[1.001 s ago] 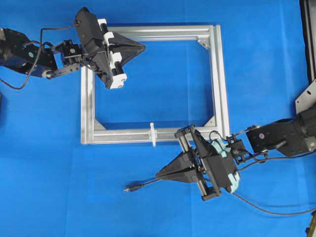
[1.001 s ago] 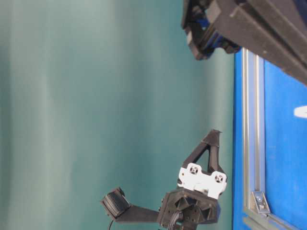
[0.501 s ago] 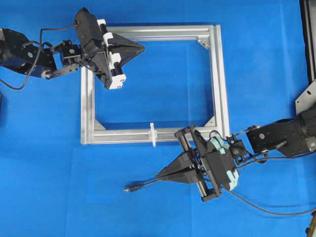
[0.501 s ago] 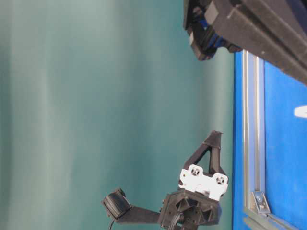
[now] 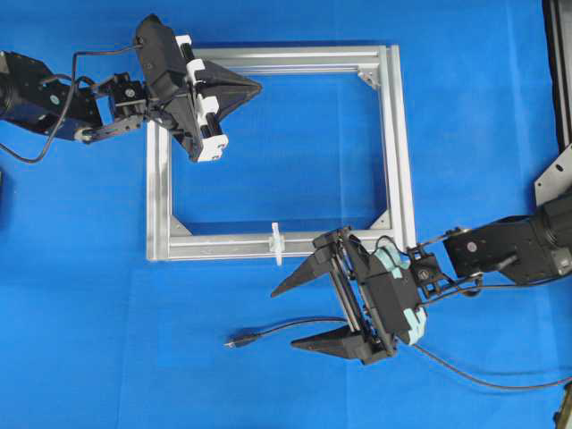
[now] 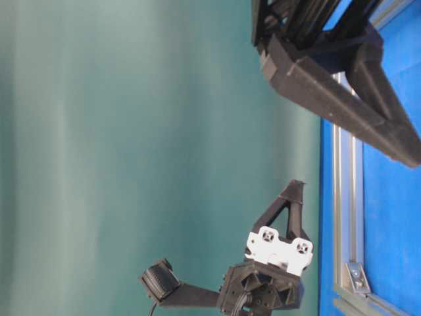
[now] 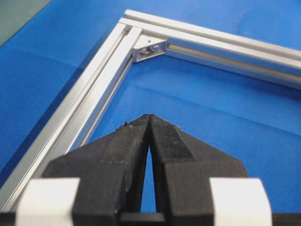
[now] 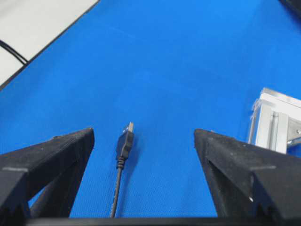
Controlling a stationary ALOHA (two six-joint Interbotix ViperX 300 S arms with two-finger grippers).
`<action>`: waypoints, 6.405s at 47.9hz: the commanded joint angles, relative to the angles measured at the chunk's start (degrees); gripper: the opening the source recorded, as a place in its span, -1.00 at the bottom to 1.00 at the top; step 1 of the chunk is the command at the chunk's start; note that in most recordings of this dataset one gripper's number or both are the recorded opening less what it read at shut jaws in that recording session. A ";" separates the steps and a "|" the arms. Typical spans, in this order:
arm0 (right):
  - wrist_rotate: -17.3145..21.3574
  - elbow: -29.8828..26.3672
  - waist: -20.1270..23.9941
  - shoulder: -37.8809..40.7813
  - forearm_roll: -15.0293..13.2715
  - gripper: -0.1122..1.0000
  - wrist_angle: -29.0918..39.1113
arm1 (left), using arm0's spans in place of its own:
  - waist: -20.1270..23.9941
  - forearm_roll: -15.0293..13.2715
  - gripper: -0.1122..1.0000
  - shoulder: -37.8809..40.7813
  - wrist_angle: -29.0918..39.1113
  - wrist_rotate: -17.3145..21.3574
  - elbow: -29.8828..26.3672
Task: Insert the wire through the string loop located in the center.
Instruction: 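Lower the right gripper and close it on the cable behind the plug, then lift the cable with the right gripper and carry it toward the zip-tie loop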
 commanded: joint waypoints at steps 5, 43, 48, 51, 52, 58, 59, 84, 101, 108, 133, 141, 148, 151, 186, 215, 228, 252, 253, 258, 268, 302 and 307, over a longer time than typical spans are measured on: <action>0.26 -2.37 0.09 0.09 0.88 0.83 1.32 | 0.09 0.09 -0.80 -1.76 -0.26 0.09 -0.35; 2.37 -6.86 0.18 14.59 6.42 0.80 1.58 | 0.26 0.18 -0.80 -1.76 -0.26 0.09 0.00; 2.37 -6.94 0.18 14.59 6.42 0.73 1.58 | 0.35 0.18 -0.80 -1.76 -0.26 0.09 0.00; 2.37 -6.94 0.26 14.59 6.33 0.65 1.49 | 0.35 0.18 -0.80 -1.76 -0.26 0.09 0.00; 2.37 -6.94 0.26 14.59 6.24 0.60 1.49 | 0.35 0.18 -0.80 -1.76 -0.26 0.09 0.09; 2.20 -6.94 0.26 14.59 5.98 0.07 1.41 | 0.35 0.18 -0.80 -1.76 0.09 0.09 0.09; 2.20 -6.94 0.26 14.59 5.98 -0.03 1.41 | 0.44 0.18 -0.80 -1.76 0.09 0.09 0.00; 2.20 -7.12 0.79 13.18 4.48 -0.84 2.72 | 0.44 0.18 -0.80 -1.76 0.35 0.09 0.09; 2.02 -7.12 1.85 4.92 4.57 -0.84 10.63 | 0.44 0.18 -0.80 -1.76 0.35 0.09 0.00; 1.76 -7.47 2.11 0.09 4.57 -0.84 16.96 | 0.44 0.18 -0.80 -1.76 0.35 0.00 0.09; 1.76 -7.38 2.02 -3.08 4.57 -0.84 20.65 | 0.44 0.26 -0.80 -1.76 0.44 -0.09 0.09; 1.76 -7.29 2.02 -3.08 4.57 -0.84 20.65 | 0.44 0.18 -0.80 -1.76 0.44 -0.09 0.18; 1.76 -7.21 2.02 -3.08 4.57 -0.84 20.65 | 0.44 0.18 -0.80 -1.76 0.35 -0.09 0.18; 1.76 -7.21 2.02 -3.08 4.57 -0.84 20.57 | 0.44 0.26 -0.80 -1.85 0.44 -0.09 0.18; 1.76 -7.12 2.02 -3.16 4.57 -0.84 20.57 | 0.35 0.18 -0.80 -1.85 0.44 -0.09 0.26; 1.76 -7.12 2.02 -3.08 4.57 -0.84 20.57 | 0.44 0.18 -0.80 -1.85 0.35 -0.26 0.26; 1.76 -6.15 2.02 -3.60 4.57 -0.84 20.57 | 0.44 0.18 -0.80 -1.76 0.35 -0.26 0.26; 2.20 5.36 2.02 -12.30 5.10 -0.84 19.78 | 0.44 0.18 -0.80 -1.85 0.35 -0.44 0.26; 2.20 5.98 2.02 -12.83 5.19 -0.84 19.78 | 0.44 0.18 -0.80 -1.76 0.44 -0.44 0.26; 2.29 8.88 2.02 -15.56 5.62 -0.84 19.78 | 0.35 0.18 -0.80 -1.85 0.44 -0.53 0.26; 2.29 11.25 2.02 -17.93 5.89 -0.84 19.95 | 0.44 0.18 -0.80 -1.85 0.44 -0.53 0.26; 2.20 11.25 -7.56 -17.05 5.89 -0.84 19.95 | 0.44 0.18 -0.80 -1.85 0.44 -0.53 0.26; 2.20 11.16 -9.05 -16.52 5.98 -0.84 20.04 | 0.44 0.18 -0.80 -1.76 0.44 -0.53 0.26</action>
